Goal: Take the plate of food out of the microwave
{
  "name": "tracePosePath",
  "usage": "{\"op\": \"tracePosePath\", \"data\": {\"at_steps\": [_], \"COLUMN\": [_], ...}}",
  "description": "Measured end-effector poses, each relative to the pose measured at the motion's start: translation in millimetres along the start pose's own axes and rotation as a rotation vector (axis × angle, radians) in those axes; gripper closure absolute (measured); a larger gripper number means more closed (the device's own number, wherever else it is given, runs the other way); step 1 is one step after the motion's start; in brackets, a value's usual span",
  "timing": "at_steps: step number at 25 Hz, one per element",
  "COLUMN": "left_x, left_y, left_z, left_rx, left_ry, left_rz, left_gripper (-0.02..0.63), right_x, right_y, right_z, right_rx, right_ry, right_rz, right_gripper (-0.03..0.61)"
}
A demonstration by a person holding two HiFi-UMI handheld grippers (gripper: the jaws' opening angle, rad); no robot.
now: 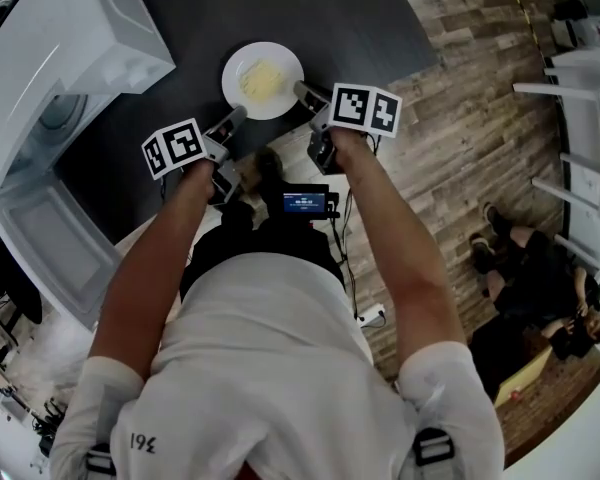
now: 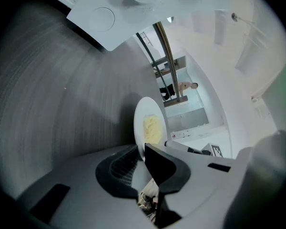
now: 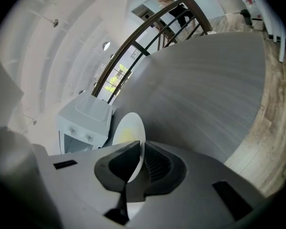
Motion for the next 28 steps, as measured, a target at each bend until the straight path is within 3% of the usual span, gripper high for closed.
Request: {"op": "tracePosePath", "data": {"at_steps": [8,18,28], "left_x": [-18.8,-22.5,-9.7], "left_y": [1.8,2.3,0.6], "left_z": [-6.4,-3.6,2.2], "left_rx": [-0.004,0.069,0.033], "left_ry": [0.032,0.04,0.074], "left_rz": [0.036,0.087,0.083], "left_gripper": [0.58,0.58,0.578], "right_x": [2.4,-0.8,-1.0], "right_y": [5.0,5.7,5.7], "right_z": [-20.0,-25.3,-24.3], "right_rx": [-0.035,-0.071,-0.023], "right_ry": [-0.021,-0.038,-0.104], "right_rz": [-0.016,-0.03,-0.045], "right_gripper": [0.557,0.557,0.557]}}
Point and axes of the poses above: the fingertips, and each gripper's own axes: x backward along the fingers, z to its left, y out of its top, the point moved 4 cm from there along x, backward along the fingers, and after that the axes turned 3 degrees about x, right-handed, at the moved point
